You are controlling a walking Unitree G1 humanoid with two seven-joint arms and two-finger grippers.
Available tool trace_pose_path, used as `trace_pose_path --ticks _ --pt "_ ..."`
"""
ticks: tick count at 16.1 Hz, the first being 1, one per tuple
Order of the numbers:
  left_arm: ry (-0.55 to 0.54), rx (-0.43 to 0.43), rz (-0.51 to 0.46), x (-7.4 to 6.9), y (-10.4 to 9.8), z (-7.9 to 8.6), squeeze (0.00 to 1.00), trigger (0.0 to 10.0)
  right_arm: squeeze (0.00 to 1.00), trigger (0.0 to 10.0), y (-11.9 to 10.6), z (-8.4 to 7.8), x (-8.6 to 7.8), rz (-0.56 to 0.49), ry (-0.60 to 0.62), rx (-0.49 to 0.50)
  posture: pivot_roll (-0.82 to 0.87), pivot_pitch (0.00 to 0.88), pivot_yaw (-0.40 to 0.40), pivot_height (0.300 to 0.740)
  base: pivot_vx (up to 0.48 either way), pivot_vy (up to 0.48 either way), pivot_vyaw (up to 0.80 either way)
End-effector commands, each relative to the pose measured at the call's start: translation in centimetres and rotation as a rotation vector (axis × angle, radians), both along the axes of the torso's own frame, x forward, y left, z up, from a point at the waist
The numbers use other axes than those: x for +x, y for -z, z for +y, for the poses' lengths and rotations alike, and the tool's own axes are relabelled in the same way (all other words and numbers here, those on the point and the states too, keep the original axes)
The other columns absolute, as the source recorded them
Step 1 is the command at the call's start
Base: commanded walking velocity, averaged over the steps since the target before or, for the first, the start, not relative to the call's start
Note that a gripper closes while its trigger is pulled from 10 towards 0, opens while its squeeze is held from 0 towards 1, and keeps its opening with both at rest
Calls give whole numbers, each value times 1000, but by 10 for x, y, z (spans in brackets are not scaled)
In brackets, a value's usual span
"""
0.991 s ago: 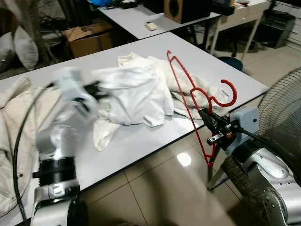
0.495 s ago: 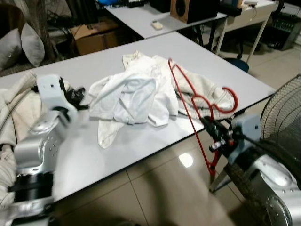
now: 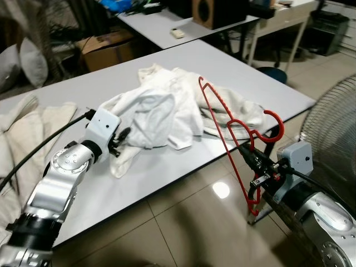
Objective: Hang hanger
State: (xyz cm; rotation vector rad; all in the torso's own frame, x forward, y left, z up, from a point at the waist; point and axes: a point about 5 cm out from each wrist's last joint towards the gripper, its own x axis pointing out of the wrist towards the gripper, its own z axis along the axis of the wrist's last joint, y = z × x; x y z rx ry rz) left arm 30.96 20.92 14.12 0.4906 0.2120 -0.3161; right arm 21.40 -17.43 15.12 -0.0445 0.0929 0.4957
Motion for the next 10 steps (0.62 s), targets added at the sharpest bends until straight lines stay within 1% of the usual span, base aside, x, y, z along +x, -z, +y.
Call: trace_pose_path --ticks 1,2,3,4,5,6,7,8,9,10 --pt "-25 62 -4 2 2 5 0 10000 0 10000 -4 3 -1 -11 -14 -1 -216 0 134 740 0 0 0" --pt "-86 105 3 4 8 13 0 10000 0 10000 -2 5 -2 -7 -29 -14 -226 0 136 740 0 0 0" --pt "-143 124 -6 6 11 19 0 10000 0 10000 -2 7 -2 -8 -38 -18 -233 0 134 740 0 0 0" --pt "-186 114 -24 7 10 22 0 10000 0 10000 -3 8 -1 -10 -41 -17 -235 0 133 740 0 0 0" --pt "-255 29 -86 9 4 26 0 10000 0 10000 -4 10 0 -11 -49 -14 -237 0 130 740 0 0 0" --pt "-309 -75 -137 8 -1 29 0 10000 0 10000 -4 10 -1 -11 -54 -13 -241 0 124 740 0 0 0" --pt "-328 -107 -151 5 -1 30 0 10000 0 10000 -4 10 0 -9 -58 -11 -240 0 120 740 0 0 0" --pt "-324 -109 -128 3 3 30 0 10000 0 10000 -4 11 0 -9 -61 -10 -240 0 118 740 0 0 0" --pt "-348 -88 -100 0 10 32 0 10000 0 10000 -4 12 2 -9 -67 -11 -240 0 114 740 0 0 0" --pt "-355 -88 -79 0 15 32 0 10000 0 10000 -4 12 2 -8 -71 -12 -238 0 110 740 0 0 0"
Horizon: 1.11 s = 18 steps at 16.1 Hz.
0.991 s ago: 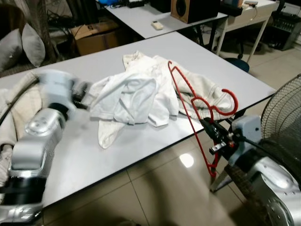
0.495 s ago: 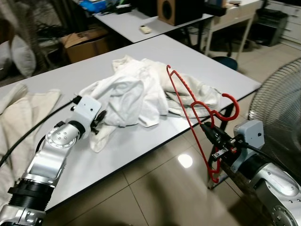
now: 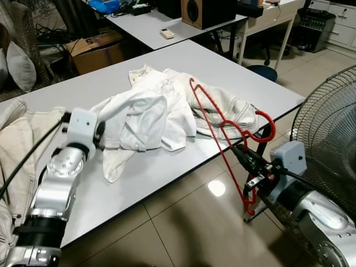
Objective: Hang hanger
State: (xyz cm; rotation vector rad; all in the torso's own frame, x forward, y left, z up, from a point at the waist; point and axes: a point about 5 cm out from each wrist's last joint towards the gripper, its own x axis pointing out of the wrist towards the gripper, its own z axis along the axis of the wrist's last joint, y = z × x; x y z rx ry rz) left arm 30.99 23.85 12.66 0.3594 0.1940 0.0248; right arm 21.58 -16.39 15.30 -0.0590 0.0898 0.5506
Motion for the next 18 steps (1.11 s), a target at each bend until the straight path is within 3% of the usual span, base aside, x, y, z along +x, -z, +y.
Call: trace_pose_path --ticks 1,4,5,6,7,12,18 --pt "-35 24 35 -2 8 4 0 10000 0 10000 -2 3 1 -3 -21 2 -238 0 106 740 0 0 0" --pt "-86 49 101 -3 23 5 0 10000 0 10000 -1 8 3 -2 -44 7 -242 0 105 740 0 0 0" --pt "-108 16 98 -2 26 6 0 5843 0 10000 -2 8 4 -8 -39 10 -244 0 106 740 0 0 0" --pt "-116 14 97 -2 27 6 0 4118 0 10000 -2 7 4 -10 -37 11 -248 0 107 740 0 0 0" --pt "-112 -2 98 -2 28 4 0 0 0 10000 -3 7 5 -12 -37 8 -253 0 109 740 0 0 0" --pt "-146 -140 36 13 32 -6 0 0 0 10000 -4 6 11 -37 -32 6 -272 0 116 740 0 0 0" --pt "-130 -186 -12 14 34 -11 0 0 0 10000 -6 3 14 -52 -17 42 -272 0 119 740 0 0 0"
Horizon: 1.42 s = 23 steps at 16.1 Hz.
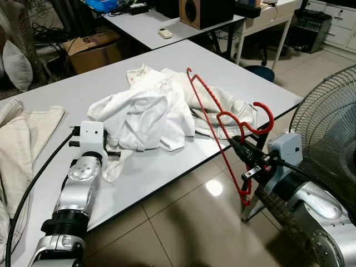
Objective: Hang hanger
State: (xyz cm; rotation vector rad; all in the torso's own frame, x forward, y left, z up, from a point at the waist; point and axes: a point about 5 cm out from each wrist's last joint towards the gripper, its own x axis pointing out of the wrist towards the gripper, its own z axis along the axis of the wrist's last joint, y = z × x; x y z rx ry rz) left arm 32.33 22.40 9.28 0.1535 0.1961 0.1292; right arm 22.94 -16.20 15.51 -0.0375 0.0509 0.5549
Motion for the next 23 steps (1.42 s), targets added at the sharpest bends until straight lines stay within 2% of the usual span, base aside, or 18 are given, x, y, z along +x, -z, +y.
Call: trace_pose_path --ticks 1,3,5,7,8,9,10,11,12,13,14,15,18,19,20,21,22,23 --pt "-25 -28 -57 0 -8 3 0 0 0 10000 -2 1 0 -19 -11 18 -263 0 118 740 0 0 0" --pt "-13 -67 -153 -5 -21 7 0 0 0 10000 -5 4 1 -29 -18 55 -241 0 113 740 0 0 0" --pt "62 -152 -323 -6 -54 8 0 0 0 10000 -8 6 5 -33 -10 79 -221 0 97 740 0 0 0" --pt "115 -242 -417 -8 -74 6 0 0 0 10000 -6 6 5 -33 3 85 -222 0 108 740 0 0 0" --pt "209 -308 -478 -1 -99 -4 0 0 0 10000 -5 5 6 -33 23 82 -218 0 120 740 0 0 0" --pt "238 -363 -538 9 -124 -7 0 0 0 10000 -8 7 9 -48 18 74 -216 0 121 740 0 0 0" --pt "221 -418 -592 18 -143 -4 0 0 0 10000 -13 9 11 -66 12 80 -215 0 121 740 0 0 0" --pt "209 -484 -678 28 -173 2 0 0 0 10000 -20 10 15 -91 12 91 -215 0 123 740 0 0 0" --pt "229 -477 -741 33 -196 5 0 0 0 10000 -24 10 18 -107 15 98 -217 0 134 740 0 0 0" --pt "296 -500 -920 31 -255 6 0 0 0 10000 -32 7 21 -142 35 115 -222 0 146 740 0 0 0" --pt "370 -541 -1017 23 -286 -2 0 0 0 10000 -31 4 20 -147 57 118 -225 0 155 740 0 0 0" --pt "397 -497 -992 24 -286 -10 0 0 0 10000 -26 3 17 -136 69 105 -234 0 162 740 0 0 0" --pt "360 -317 -774 41 -247 -21 0 0 0 10000 -20 9 11 -109 70 95 -234 0 168 740 0 0 0" --pt "358 -278 -629 50 -227 -25 0 0 0 10000 -18 10 10 -99 72 91 -228 0 168 740 0 0 0" --pt "355 -258 -561 54 -217 -27 0 0 0 10000 -18 10 10 -95 73 91 -228 0 168 740 0 0 0" --pt "363 -158 -405 59 -191 -31 0 0 0 10000 -15 11 12 -82 73 74 -227 0 168 740 0 0 0" --pt "394 -201 -517 58 -214 -28 0 0 0 10000 -16 13 13 -93 55 43 -225 0 172 740 0 0 0" --pt "416 -331 -654 53 -240 -24 0 0 0 10000 -18 13 14 -104 54 49 -226 0 173 740 0 0 0"
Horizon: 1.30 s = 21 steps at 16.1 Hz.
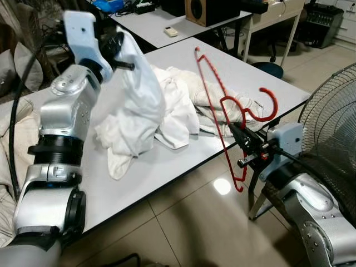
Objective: Hang hanger
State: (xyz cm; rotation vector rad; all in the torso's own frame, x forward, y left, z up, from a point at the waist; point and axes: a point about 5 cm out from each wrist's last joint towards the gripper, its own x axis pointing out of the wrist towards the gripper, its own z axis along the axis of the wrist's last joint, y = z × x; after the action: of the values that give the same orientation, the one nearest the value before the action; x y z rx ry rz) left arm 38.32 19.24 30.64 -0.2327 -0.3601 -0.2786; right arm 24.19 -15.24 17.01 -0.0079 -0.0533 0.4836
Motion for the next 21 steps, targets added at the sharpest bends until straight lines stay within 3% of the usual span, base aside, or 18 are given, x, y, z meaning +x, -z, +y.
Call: trace_pose_path --ticks 1,2,3,4,5,8,11,12,13,14,16,17,18,19,21 --pt "31 -301 -280 -20 -68 23 0 0 0 10000 -8 1 2 -28 -2 20 -222 0 171 740 0 0 0" --pt "1 -335 -265 -22 -71 35 0 0 0 10000 -9 -2 3 -29 20 47 -214 0 166 740 0 0 0" --pt "-38 -29 -102 -11 -39 27 0 0 0 10000 -6 -3 4 -17 24 39 -209 0 161 740 0 0 0" --pt "-82 220 82 -3 2 21 0 0 0 10000 -2 -1 4 -5 12 18 -211 0 161 740 0 0 0" --pt "-72 234 161 -4 28 15 0 0 0 10000 0 3 3 1 -4 8 -211 0 157 740 0 0 0" --pt "-44 205 194 -8 41 7 0 0 0 10000 2 6 3 11 -15 3 -203 0 153 740 0 0 0" --pt "-89 349 260 -4 54 9 0 0 0 10000 4 10 4 15 -28 -9 -197 0 149 740 0 0 0" --pt "-108 354 245 -2 50 10 0 0 0 10000 3 10 5 14 -29 -10 -200 0 148 740 0 0 0" --pt "-100 144 81 3 2 13 0 0 0 10000 -2 9 7 -7 -20 1 -203 0 146 740 0 0 0" --pt "-81 -47 -121 0 -62 25 0 0 0 10000 -9 6 10 -34 0 25 -199 0 144 740 0 0 0" --pt "-102 -101 -233 -8 -105 38 0 0 0 10000 -13 3 13 -51 18 45 -202 0 148 740 0 0 0" --pt "-59 -117 -348 -23 -153 40 0 0 0 10000 -16 0 13 -64 34 49 -204 0 150 740 0 0 0" --pt "0 -52 -403 -34 -182 30 0 0 0 10000 -16 -2 14 -70 45 50 -193 0 155 740 0 0 0" --pt "26 -26 -425 -38 -193 23 0 0 0 10000 -16 -2 15 -73 49 52 -191 0 159 740 0 0 0" --pt "167 -59 -516 -55 -225 6 0 0 0 10000 -17 0 16 -84 61 69 -184 0 168 740 0 0 0"
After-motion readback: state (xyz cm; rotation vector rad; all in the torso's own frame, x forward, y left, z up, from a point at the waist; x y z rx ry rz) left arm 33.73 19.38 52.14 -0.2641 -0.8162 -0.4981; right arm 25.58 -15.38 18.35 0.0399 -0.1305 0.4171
